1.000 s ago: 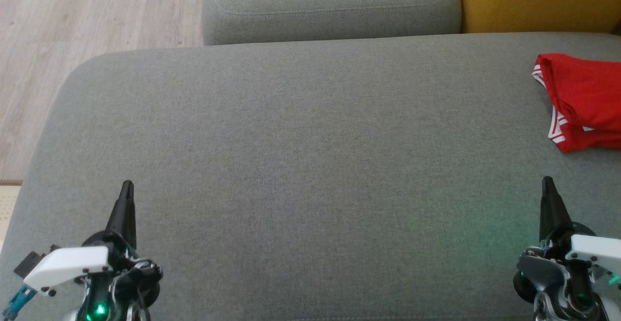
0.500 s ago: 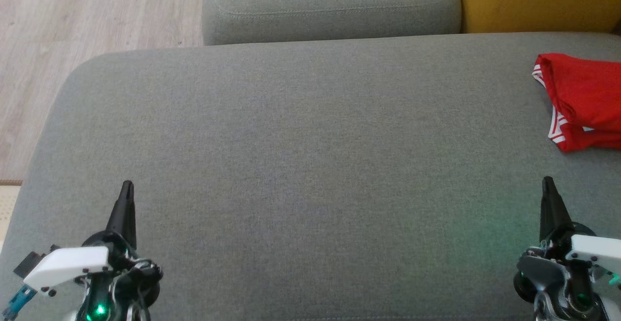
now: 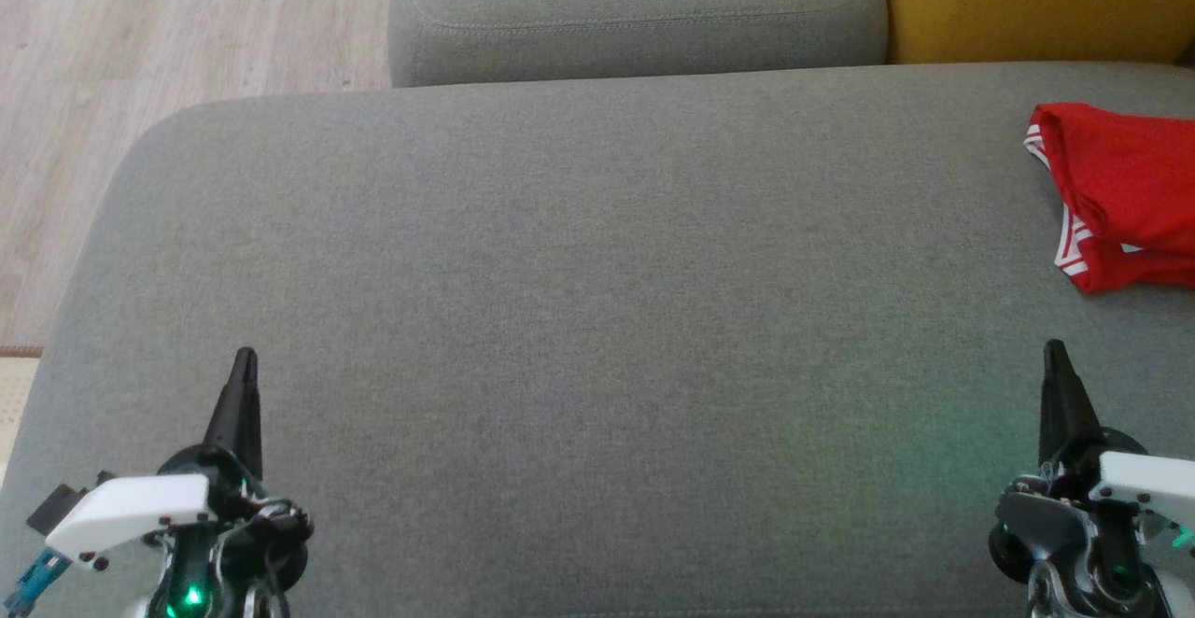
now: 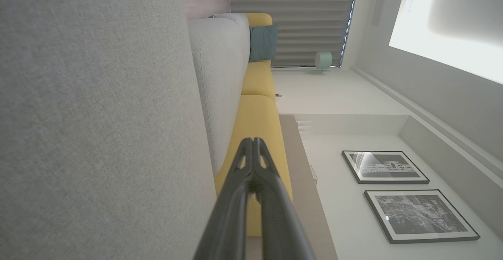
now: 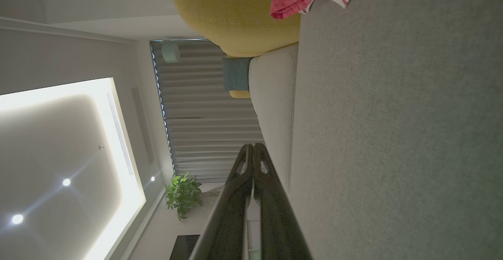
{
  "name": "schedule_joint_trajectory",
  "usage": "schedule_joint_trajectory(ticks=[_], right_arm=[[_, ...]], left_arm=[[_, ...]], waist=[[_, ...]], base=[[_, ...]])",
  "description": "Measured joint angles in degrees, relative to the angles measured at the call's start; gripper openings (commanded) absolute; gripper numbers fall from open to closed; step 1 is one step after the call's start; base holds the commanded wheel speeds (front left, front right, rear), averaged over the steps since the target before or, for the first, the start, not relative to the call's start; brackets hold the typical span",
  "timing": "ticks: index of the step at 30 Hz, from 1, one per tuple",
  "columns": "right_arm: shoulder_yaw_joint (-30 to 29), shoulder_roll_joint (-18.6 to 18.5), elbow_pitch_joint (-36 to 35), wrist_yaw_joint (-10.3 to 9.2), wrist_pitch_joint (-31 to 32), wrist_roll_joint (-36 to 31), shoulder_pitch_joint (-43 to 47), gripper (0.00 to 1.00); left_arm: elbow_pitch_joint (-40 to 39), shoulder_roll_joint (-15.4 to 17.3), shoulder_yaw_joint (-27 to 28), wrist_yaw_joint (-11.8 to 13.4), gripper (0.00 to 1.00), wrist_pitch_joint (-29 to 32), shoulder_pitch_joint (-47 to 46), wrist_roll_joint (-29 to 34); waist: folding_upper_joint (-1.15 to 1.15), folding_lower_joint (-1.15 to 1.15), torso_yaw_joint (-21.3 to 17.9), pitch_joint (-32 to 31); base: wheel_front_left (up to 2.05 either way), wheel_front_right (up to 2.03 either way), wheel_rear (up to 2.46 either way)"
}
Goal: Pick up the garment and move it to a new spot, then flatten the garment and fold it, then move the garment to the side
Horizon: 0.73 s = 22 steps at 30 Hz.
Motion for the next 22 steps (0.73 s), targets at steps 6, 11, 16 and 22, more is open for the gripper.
schedule_joint_trajectory(ticks=[6,11,16,22], right_arm=[[0.0,0.0,0.0,0.0,0.1,0.0,0.0,0.0],[0.0,0.0,0.0,0.0,0.2,0.0,0.0,0.0],[-0.1,0.0,0.0,0.0,0.2,0.0,0.0,0.0],[-0.1,0.0,0.0,0.0,0.2,0.0,0.0,0.0]], left_arm=[[0.0,0.0,0.0,0.0,0.0,0.0,0.0,0.0],[0.0,0.0,0.0,0.0,0.0,0.0,0.0,0.0],[0.0,0.0,0.0,0.0,0.0,0.0,0.0,0.0],[0.0,0.0,0.0,0.0,0.0,0.0,0.0,0.0]], waist=[[0.0,0.0,0.0,0.0],[0.0,0.0,0.0,0.0],[0.0,0.0,0.0,0.0],[0.0,0.0,0.0,0.0]], base=[[0.0,0.0,0.0],[0.0,0.0,0.0],[0.0,0.0,0.0],[0.0,0.0,0.0]])
